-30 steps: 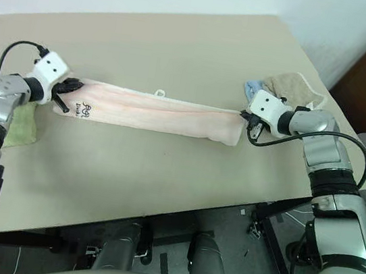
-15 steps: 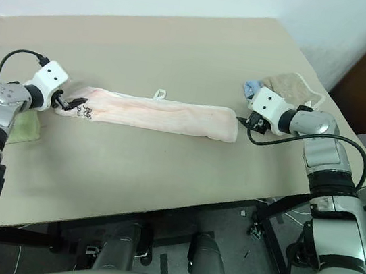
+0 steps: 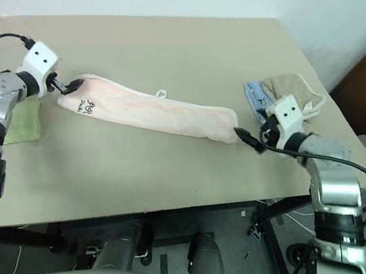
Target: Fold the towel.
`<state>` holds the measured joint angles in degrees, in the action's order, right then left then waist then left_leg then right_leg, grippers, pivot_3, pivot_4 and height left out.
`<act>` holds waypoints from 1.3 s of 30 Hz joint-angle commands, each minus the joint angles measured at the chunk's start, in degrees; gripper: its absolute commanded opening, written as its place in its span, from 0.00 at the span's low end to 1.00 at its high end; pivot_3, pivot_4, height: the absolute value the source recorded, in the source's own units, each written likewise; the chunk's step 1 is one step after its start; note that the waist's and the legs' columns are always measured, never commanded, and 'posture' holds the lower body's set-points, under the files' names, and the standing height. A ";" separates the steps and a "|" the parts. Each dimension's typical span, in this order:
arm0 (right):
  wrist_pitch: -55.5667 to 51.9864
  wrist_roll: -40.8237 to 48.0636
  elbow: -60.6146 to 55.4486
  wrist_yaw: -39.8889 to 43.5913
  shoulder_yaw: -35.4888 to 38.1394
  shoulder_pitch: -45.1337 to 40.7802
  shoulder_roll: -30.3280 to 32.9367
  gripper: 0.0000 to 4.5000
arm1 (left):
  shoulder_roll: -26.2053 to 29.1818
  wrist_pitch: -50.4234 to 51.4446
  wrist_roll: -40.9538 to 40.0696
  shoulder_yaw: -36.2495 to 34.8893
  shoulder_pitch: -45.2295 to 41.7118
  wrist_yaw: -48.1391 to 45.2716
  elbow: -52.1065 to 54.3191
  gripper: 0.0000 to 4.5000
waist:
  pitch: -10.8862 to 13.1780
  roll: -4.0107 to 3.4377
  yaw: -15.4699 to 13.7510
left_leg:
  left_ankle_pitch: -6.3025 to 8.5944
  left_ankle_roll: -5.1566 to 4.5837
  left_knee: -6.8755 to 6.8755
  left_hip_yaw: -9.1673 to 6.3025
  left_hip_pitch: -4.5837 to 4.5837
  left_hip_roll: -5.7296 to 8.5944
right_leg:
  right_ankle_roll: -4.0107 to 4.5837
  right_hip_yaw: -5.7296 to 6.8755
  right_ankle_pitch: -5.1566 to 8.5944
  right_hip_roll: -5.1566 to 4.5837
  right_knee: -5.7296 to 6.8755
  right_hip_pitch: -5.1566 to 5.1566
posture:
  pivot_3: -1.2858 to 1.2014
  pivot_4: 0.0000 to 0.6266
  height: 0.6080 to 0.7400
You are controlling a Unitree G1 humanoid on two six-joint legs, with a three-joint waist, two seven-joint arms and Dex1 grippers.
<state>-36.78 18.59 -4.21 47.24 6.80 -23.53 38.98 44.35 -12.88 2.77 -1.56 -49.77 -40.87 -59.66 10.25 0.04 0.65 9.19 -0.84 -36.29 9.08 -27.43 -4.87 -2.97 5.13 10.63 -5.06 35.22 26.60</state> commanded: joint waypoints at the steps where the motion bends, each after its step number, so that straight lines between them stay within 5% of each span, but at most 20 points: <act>1: -16.23 11.56 -8.49 -4.68 7.28 0.24 -3.23 0.99 | 2.01 -1.24 -0.23 -0.69 1.15 -1.00 3.83 1.00 | 0.00 0.00 0.23 | 0.00 0.00 -0.01 -0.03 0.00 -0.01 | 0.02 -0.03 -0.02 0.01 0.00 0.01 | 0.52 0.24 1.00; 6: -39.77 22.69 -11.73 -19.17 18.78 -1.92 -17.19 0.99 | 3.06 -3.29 1.15 -0.91 1.96 2.42 5.25 1.00 | -0.07 0.12 0.11 | 0.01 0.01 0.10 -0.14 0.05 -0.07 | 0.19 -0.02 -0.13 0.16 0.01 0.02 | 0.52 0.24 1.00; 11: -54.87 22.64 -10.75 -31.90 29.18 -5.24 -31.30 0.99 | 3.09 -7.22 0.64 -1.09 2.29 2.89 6.78 1.00 | -0.08 0.12 -0.06 | 0.01 0.02 0.22 0.00 0.00 -0.12 | 0.31 -0.02 -0.28 0.13 -0.01 0.10 | 0.52 0.24 1.00; 18: -55.72 22.62 -3.84 -47.88 43.27 -12.93 -41.82 0.99 | 1.45 -0.62 -11.58 -4.08 7.88 -13.86 18.52 1.00 | -0.15 0.12 0.10 | 0.01 0.03 0.95 0.68 0.06 -0.41 | 0.45 -0.12 -0.38 0.03 -0.21 0.22 | 0.52 0.24 1.00; 21: -55.47 21.57 -1.57 -51.44 48.38 -17.28 -43.15 0.99 | 1.96 3.83 -15.03 -4.39 12.04 -19.16 25.40 1.00 | -0.16 0.14 0.18 | -0.01 0.07 1.36 1.94 0.14 -0.90 | 0.55 -0.17 -0.38 0.06 -0.09 0.72 | 0.52 0.24 1.00; 27: -50.95 20.75 3.81 -55.27 53.18 -22.27 -43.05 0.99 | 4.29 11.89 -17.85 -3.76 18.51 -26.16 35.17 1.00 | -0.16 0.13 0.59 | -0.04 0.12 1.27 1.61 0.16 -0.95 | 0.78 -0.16 -0.36 0.30 -0.06 0.73 | 0.52 0.24 1.00; 31: -48.04 21.32 6.30 -56.45 52.95 -23.50 -42.51 0.81 | 4.92 13.02 -17.07 -3.44 20.17 -26.58 37.48 1.00 | -0.16 0.12 0.59 | -0.04 0.12 1.13 1.67 0.15 -0.95 | 0.76 -0.17 -0.44 0.20 -0.13 0.63 | 0.52 0.24 1.00; 39: -46.80 23.69 6.34 -57.88 52.56 -24.30 -41.99 0.20 | 4.26 15.16 -17.63 -3.75 22.03 -25.96 40.73 1.00 | -0.16 0.11 0.93 | -0.04 0.12 1.22 1.70 0.10 -0.95 | 0.77 -0.17 -0.43 0.20 -0.13 0.76 | 0.52 0.24 1.00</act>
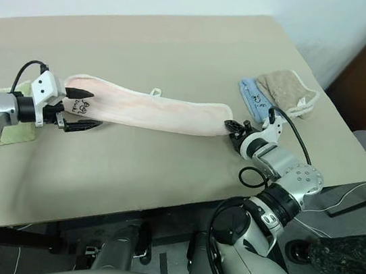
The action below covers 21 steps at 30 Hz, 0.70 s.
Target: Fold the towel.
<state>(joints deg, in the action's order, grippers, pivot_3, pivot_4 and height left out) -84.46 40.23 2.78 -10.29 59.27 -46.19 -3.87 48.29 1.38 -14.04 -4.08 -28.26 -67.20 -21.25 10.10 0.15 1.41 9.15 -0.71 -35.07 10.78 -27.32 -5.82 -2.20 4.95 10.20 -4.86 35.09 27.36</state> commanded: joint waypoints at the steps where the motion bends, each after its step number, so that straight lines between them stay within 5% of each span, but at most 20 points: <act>1: 0.99 2.23 -0.64 -0.54 0.11 -1.66 1.01 0.12 | 0.29 1.18 -0.90 -1.26 0.72 0.40 2.68 1.00 | 0.00 0.00 0.33 | 0.00 0.00 -0.01 -0.03 0.00 0.00 | 0.00 -0.01 0.00 0.03 -0.01 0.00 | 0.52 0.24 1.00; 3: 1.96 2.49 0.08 -0.53 -0.07 -2.33 2.94 0.01 | 0.18 2.08 -1.22 -1.24 1.43 0.45 3.91 1.00 | 0.00 0.00 0.72 | 0.00 0.00 -0.02 -0.06 -0.02 0.00 | -0.01 -0.02 0.01 0.04 -0.03 0.00 | 0.52 0.24 1.00; 10: 7.74 0.91 9.15 5.46 -7.48 -5.39 17.88 0.01 | -0.29 4.98 -2.02 -0.78 4.56 0.08 8.51 1.00 | 0.01 -0.02 1.26 | 0.00 0.00 -0.06 -0.02 -0.03 0.07 | -0.01 -0.04 0.01 -0.09 -0.08 -0.02 | 0.52 0.24 1.00; 16: 16.74 -6.69 11.08 21.84 -32.88 -4.41 31.00 0.01 | -1.37 6.53 -2.17 -0.07 6.43 0.16 11.37 1.00 | 0.05 -0.07 1.52 | -0.01 0.00 -0.03 -0.15 -0.01 0.07 | -0.02 -0.13 0.02 0.00 -0.08 0.05 | 0.52 0.24 1.00; 21: 21.88 -11.09 9.29 33.74 -51.48 -7.45 32.98 0.01 | -2.64 7.40 -2.17 0.61 6.82 0.51 12.48 1.00 | 0.05 -0.06 2.68 | -0.01 -0.01 -0.11 -0.28 0.01 0.06 | -0.03 -0.15 0.02 0.07 -0.06 0.02 | 0.52 0.24 1.00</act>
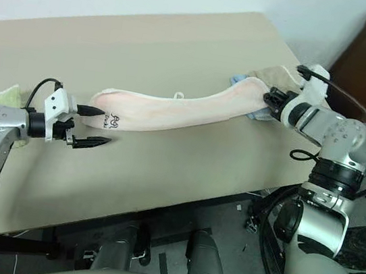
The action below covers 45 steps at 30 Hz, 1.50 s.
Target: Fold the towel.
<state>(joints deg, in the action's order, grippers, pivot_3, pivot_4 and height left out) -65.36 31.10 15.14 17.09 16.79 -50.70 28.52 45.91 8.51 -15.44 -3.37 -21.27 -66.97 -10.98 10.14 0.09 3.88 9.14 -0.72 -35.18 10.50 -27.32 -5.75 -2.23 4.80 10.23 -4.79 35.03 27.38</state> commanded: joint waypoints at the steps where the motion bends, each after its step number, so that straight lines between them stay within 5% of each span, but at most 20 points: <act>1: 3.08 -2.95 -3.04 7.75 -11.61 -3.29 0.85 0.01 | -0.37 0.31 -0.73 -0.08 -0.16 0.31 2.30 1.00 | 0.00 0.00 0.22 | 0.00 0.00 0.00 -0.01 0.00 0.00 | 0.00 -0.03 0.00 0.02 0.03 0.03 | 0.52 0.24 1.00; 7: 13.28 -10.98 3.27 14.01 -25.36 -7.93 -5.50 0.01 | -1.74 0.53 -0.60 0.36 -0.65 1.04 2.44 1.00 | 0.00 0.00 0.11 | 0.00 0.00 -0.10 0.02 -0.01 -0.01 | 0.00 -0.04 -0.01 0.07 0.06 0.04 | 0.52 0.24 1.00; 16: 20.06 -16.95 14.62 16.98 -29.28 -12.18 -14.20 0.01 | -2.32 1.44 -1.10 -0.32 1.23 2.38 4.90 1.00 | -0.01 0.02 -0.50 | -0.03 0.04 -0.35 0.12 -0.08 -0.05 | -0.04 -0.03 0.01 0.08 0.09 -0.03 | 0.52 0.24 1.00; 20: 18.73 -16.52 14.21 19.77 -28.58 -11.40 -14.94 0.23 | -2.19 1.71 -1.39 -0.76 2.38 3.11 6.01 1.00 | -0.01 0.02 -0.74 | -0.03 0.04 -0.46 0.14 -0.13 -0.06 | -0.05 -0.04 0.01 0.07 0.09 -0.03 | 0.52 0.24 1.00; 30: 15.39 -14.98 1.02 22.28 -25.82 -5.86 -11.11 0.98 | -2.81 1.90 -1.57 -1.05 3.44 4.72 7.03 1.00 | -0.01 0.02 -1.45 | -0.03 0.05 -0.40 0.14 -0.12 -0.09 | -0.04 -0.04 0.01 0.05 0.12 0.03 | 0.52 0.24 1.00; 36: 23.96 -19.84 -11.30 22.50 -27.25 0.43 -3.58 0.99 | -3.37 2.35 -2.10 -1.31 4.28 5.67 7.91 1.00 | -0.01 0.02 -1.46 | -0.02 0.05 -0.37 0.15 -0.13 -0.08 | -0.04 -0.04 0.02 0.04 0.06 0.05 | 0.52 0.24 1.00; 45: 40.48 -28.53 -10.81 25.85 -33.27 4.24 0.50 0.99 | -4.07 2.72 -2.55 -0.73 4.13 6.31 7.69 1.00 | -0.01 0.03 -1.35 | -0.02 0.05 -0.06 0.14 -0.07 -0.07 | -0.02 -0.03 0.03 0.08 0.04 0.19 | 0.52 0.24 1.00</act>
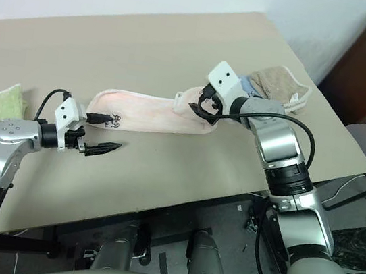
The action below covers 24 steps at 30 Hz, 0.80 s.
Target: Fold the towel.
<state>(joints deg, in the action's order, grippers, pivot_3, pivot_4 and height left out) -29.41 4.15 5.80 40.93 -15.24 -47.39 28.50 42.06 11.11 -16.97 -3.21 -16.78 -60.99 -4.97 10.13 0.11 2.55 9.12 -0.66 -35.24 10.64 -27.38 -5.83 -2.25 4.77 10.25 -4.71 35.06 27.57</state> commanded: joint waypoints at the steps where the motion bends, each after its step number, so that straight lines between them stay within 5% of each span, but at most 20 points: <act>1: 5.98 -2.44 -0.96 1.83 -1.68 1.24 0.23 0.99 | -0.31 0.08 -0.96 -0.84 -0.34 0.40 1.69 1.00 | 0.00 0.00 -0.03 | 0.00 0.00 0.01 -0.02 0.01 0.00 | 0.01 0.00 0.01 0.02 0.00 0.00 | 0.52 0.24 1.00; 19: 23.27 -11.41 20.05 -1.19 -4.36 -1.87 -7.87 0.99 | -0.86 1.41 -1.28 -1.20 1.71 1.63 4.37 1.00 | 0.00 0.00 0.02 | -0.01 0.01 -0.21 0.02 0.00 0.00 | -0.01 0.00 -0.01 -0.01 0.04 -0.10 | 0.52 0.24 1.00; 24: 26.75 -13.34 23.32 -1.73 -4.25 -1.56 -8.74 0.74 | -0.86 1.64 -1.28 -1.53 2.25 2.07 4.98 1.00 | 0.00 0.00 -0.01 | -0.08 0.11 -0.21 0.02 0.00 0.00 | -0.02 -0.01 -0.01 0.01 0.05 -0.12 | 0.52 0.24 1.00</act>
<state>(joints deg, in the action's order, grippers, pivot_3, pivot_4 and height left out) -4.48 -8.85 29.93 39.52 -20.04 -47.81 19.86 40.99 12.97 -17.07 -3.23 -14.73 -59.30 -1.98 10.13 0.12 2.54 9.04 -0.55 -35.46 10.66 -27.38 -5.82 -2.27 4.77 10.25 -4.70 35.11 27.45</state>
